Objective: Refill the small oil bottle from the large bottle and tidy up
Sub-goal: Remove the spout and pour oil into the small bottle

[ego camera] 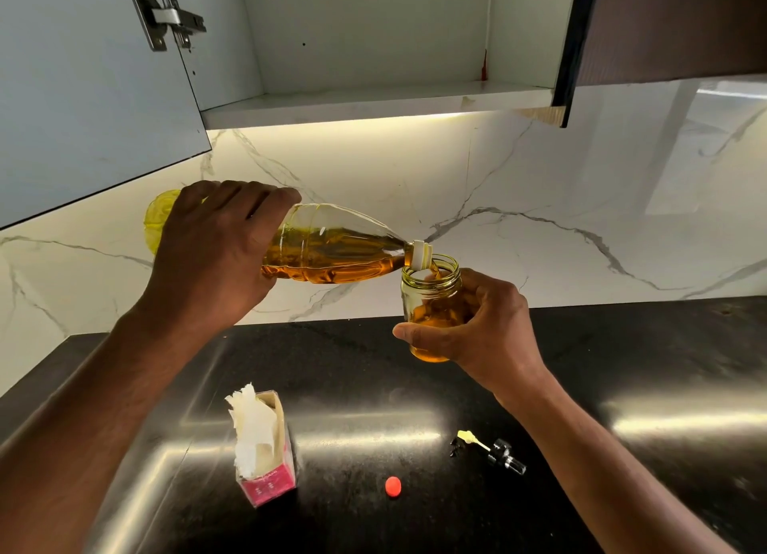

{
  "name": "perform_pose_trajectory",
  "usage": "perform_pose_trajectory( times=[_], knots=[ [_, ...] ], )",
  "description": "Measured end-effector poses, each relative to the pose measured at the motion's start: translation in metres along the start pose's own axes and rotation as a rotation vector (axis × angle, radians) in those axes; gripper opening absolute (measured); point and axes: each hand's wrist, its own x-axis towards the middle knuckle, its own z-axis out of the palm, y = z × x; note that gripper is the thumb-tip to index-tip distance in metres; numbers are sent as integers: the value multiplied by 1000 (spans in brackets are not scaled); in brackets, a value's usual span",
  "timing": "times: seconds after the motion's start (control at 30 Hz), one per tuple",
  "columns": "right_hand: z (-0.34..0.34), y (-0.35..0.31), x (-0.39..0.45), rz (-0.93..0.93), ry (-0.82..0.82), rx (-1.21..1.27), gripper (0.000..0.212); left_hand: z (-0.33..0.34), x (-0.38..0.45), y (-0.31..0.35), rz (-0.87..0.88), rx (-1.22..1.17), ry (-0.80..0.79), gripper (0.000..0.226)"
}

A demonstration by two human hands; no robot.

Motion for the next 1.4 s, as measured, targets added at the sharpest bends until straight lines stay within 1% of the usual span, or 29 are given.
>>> perform_pose_trajectory(
  times=[0.13, 0.27, 0.47, 1.27, 1.4],
  knots=[
    [-1, -1, -1, -4, 3, 1, 77, 0, 0, 1, 3, -2, -1, 91],
    [-1, 0, -2, 0, 7, 3, 73, 0, 0, 1, 3, 0, -2, 91],
    [-2, 0, -1, -6, 4, 10, 80, -2, 0, 2, 4, -1, -3, 91],
    [-4, -6, 1, -6, 30, 25, 68, -10, 7, 3, 14, -12, 11, 92],
    [-5, -8, 1, -15, 30, 29, 70, -10, 9, 2, 11, -8, 1, 93]
  ],
)
